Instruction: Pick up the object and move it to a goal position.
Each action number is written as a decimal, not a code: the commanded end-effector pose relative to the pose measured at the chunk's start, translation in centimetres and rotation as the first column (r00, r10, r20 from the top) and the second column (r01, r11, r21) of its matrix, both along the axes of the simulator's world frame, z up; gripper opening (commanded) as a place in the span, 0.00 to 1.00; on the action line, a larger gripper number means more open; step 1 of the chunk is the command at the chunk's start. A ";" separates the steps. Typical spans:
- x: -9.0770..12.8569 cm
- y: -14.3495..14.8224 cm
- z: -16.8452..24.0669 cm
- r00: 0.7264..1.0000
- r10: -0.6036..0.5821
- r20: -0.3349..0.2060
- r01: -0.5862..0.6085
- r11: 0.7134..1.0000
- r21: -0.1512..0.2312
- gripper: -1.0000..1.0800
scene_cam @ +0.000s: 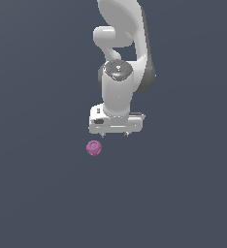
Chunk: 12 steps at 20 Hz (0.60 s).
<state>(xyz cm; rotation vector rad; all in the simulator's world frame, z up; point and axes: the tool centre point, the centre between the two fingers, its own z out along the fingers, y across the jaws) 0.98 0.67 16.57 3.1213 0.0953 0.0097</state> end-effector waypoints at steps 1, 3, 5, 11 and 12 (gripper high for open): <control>0.0 0.0 0.0 1.000 0.000 0.000 0.000 1.000 0.000 0.96; 0.1 0.0 0.2 1.000 -0.001 0.003 0.001 1.000 -0.001 0.96; 0.2 0.0 0.8 1.000 -0.005 0.010 0.005 1.000 -0.003 0.96; 0.8 0.0 2.8 0.999 -0.013 0.035 0.013 1.000 -0.011 0.96; 0.8 0.0 2.8 0.999 -0.013 0.035 0.013 1.000 -0.011 0.96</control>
